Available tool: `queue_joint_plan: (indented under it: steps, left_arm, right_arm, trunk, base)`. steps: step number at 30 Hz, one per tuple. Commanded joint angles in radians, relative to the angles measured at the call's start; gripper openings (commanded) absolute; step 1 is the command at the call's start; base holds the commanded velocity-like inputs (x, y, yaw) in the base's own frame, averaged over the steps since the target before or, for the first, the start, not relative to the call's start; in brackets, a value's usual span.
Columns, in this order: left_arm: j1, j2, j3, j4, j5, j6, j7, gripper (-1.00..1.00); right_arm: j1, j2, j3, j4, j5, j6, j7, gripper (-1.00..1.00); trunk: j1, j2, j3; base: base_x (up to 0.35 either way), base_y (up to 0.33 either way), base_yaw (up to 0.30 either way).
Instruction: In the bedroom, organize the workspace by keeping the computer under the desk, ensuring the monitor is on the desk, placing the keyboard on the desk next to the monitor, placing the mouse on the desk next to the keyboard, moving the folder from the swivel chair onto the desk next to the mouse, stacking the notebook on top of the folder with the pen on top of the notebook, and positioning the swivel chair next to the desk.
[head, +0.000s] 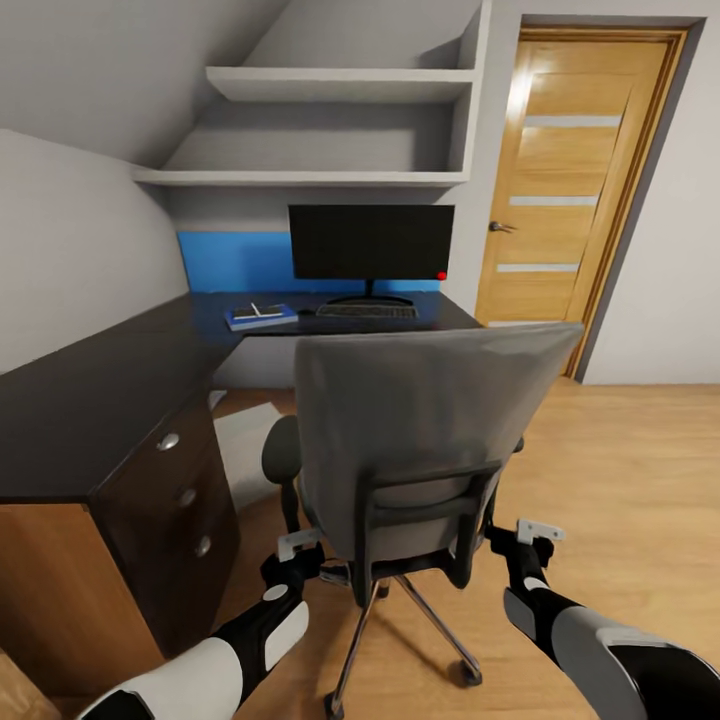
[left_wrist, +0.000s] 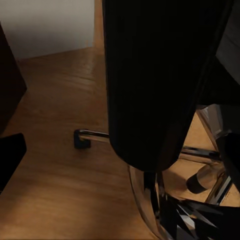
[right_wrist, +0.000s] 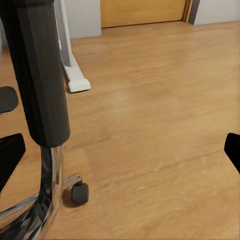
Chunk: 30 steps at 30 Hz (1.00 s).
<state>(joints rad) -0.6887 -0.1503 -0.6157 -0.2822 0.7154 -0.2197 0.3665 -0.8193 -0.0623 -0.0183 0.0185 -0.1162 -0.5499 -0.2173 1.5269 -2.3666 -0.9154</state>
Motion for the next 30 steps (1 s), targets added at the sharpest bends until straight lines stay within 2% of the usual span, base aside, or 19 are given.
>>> queue_joint_plan:
  steps: [1,6,9,20,30]
  left_arm:
    - [-0.002,-0.001,-0.010,-0.002,-0.003,-0.003,0.003,1.00]
    - [-0.001,-0.001,-0.010,-0.002,-0.003,-0.001,0.002,1.00]
    - [-0.002,-0.002,-0.010,-0.002,-0.003,-0.002,0.002,1.00]
    - [-0.001,-0.002,-0.012,-0.002,-0.002,-0.001,0.002,1.00]
    - [-0.002,-0.002,-0.011,-0.002,-0.002,-0.002,0.002,1.00]
  right_arm:
    - [-0.001,0.003,0.009,0.002,0.005,-0.006,0.007,1.00]
    - [0.008,0.007,0.011,0.001,0.008,-0.018,0.012,1.00]
    - [0.009,0.007,0.011,0.001,0.009,-0.021,0.012,1.00]
    - [0.010,0.007,0.011,-0.001,0.009,-0.022,0.013,1.00]
    - [0.011,0.011,0.013,0.000,0.009,-0.022,0.014,1.00]
  trunk:
    - [0.000,0.000,-0.001]
    - [0.000,0.000,-0.001]
    - [0.000,0.000,-0.001]
    - [0.000,0.000,-0.001]
    - [0.000,0.000,-0.001]
  base:
    - [0.319,-0.015,0.000]
    - [0.285,-0.003,0.000]
    - [0.003,0.000,0.000]
    - [-0.300,-0.008,0.000]
    - [-0.262,-0.099,0.000]
